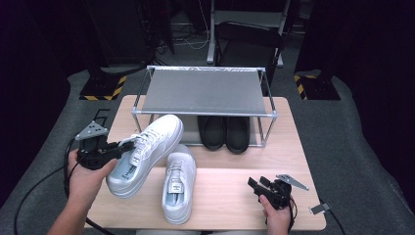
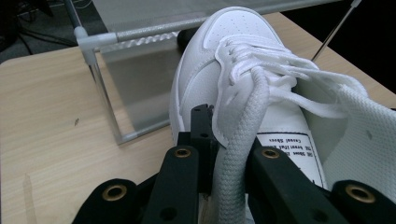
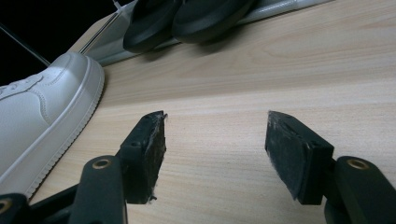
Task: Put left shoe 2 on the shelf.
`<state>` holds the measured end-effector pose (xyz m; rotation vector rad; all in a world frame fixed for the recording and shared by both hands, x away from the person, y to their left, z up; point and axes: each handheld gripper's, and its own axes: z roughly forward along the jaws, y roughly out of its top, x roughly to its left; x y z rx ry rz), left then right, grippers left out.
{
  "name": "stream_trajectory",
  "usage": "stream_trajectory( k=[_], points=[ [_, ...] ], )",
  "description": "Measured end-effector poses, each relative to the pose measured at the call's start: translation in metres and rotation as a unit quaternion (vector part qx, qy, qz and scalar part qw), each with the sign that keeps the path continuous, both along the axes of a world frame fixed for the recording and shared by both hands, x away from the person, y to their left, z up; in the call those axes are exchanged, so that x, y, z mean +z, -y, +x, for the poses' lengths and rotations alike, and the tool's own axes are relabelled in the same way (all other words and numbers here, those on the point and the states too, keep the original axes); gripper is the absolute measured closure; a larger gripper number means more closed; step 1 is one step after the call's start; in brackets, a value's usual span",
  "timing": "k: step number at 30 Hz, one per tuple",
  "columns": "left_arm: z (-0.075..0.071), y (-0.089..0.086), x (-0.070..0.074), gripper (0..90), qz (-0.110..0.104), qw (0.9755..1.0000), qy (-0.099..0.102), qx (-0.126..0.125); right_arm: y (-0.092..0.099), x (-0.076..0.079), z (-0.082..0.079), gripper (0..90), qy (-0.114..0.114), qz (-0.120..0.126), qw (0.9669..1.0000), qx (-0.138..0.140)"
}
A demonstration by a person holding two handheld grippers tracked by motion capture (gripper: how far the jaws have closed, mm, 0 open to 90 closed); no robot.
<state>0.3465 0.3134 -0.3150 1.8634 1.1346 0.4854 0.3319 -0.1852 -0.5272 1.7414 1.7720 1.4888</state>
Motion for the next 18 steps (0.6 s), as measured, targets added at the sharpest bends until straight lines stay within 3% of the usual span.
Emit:
stream_trajectory(
  k=[18],
  points=[
    [0.015, 0.012, 0.026, 84.3, -0.011, 0.9997, 0.013, -0.018, 0.0, -0.002, 0.001, 37.8, -0.001, -0.004, 1.0, 0.0]
  ],
)
